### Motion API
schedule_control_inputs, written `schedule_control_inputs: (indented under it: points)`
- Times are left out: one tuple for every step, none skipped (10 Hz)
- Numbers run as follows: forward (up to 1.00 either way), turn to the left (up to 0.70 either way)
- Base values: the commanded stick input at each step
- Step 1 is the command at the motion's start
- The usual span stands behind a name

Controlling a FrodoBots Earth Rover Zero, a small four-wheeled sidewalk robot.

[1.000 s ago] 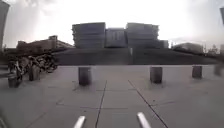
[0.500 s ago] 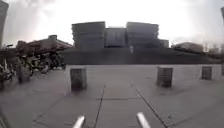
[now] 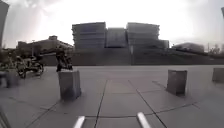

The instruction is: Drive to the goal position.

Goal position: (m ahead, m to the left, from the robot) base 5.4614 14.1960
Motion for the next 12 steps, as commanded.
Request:
schedule_control_inputs:
  points:
    - [1.0, 0.0]
    - [1.0, 0.0]
    - [1.0, 0.0]
    - [1.0, 0.0]
    - [1.0, 0.0]
    - [1.0, 0.0]
    - [1.0, 0.0]
    - [1.0, 0.0]
    - [1.0, 0.0]
    - [1.0, 0.0]
    - [1.0, 0.0]
    - [1.0, 0.0]
